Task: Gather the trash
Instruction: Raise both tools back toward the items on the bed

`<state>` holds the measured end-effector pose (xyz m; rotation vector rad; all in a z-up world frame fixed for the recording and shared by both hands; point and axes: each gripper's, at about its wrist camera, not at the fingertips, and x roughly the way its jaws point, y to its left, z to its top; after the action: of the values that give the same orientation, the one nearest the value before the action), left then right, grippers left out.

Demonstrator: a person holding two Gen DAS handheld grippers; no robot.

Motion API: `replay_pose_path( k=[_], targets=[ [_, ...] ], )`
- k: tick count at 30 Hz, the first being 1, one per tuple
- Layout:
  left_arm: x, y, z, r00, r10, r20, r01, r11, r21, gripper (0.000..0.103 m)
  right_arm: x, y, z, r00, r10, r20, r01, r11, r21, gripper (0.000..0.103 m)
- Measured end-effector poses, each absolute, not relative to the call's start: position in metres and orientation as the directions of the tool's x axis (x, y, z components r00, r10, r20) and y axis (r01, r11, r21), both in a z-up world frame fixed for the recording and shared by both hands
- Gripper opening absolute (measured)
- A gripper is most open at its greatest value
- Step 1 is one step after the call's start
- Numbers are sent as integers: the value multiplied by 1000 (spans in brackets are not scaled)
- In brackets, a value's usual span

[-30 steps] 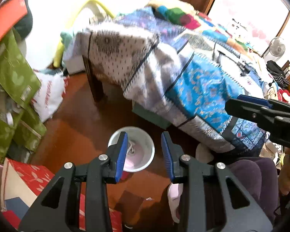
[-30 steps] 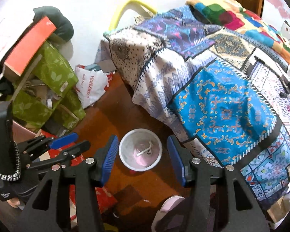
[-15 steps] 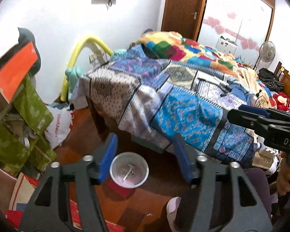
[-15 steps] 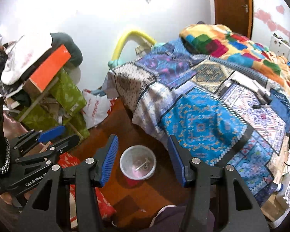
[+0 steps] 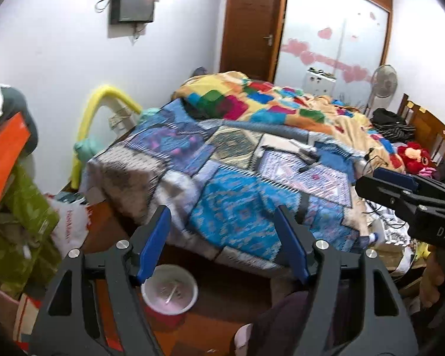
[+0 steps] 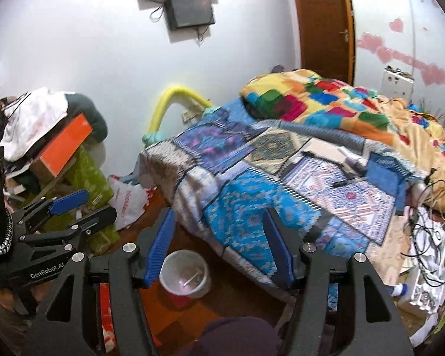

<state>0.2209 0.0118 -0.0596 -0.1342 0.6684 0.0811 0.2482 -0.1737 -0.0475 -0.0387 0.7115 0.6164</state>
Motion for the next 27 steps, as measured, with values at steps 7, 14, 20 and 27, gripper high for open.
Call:
replay_pose_path(
  k=[7, 14, 20, 27],
  targets=[
    [265, -24, -54, 788, -29, -615, -33, 995, -89, 71, 266, -213, -39, 655, 454, -605, -473, 870, 141, 58],
    [321, -54, -63, 766, -101, -635, 58, 994, -87, 71, 300, -257, -45, 697, 365, -617, -375, 919, 120, 58],
    [371, -76, -84, 729, -133, -671, 101, 991, -86, 71, 339, -283, -70, 678, 309, -667, -300, 945, 132, 58],
    [426, -93, -119, 677, -158, -719, 134, 987, -90, 71, 386, -300, -112, 621, 283, -731, -234, 957, 171, 58]
  ],
)
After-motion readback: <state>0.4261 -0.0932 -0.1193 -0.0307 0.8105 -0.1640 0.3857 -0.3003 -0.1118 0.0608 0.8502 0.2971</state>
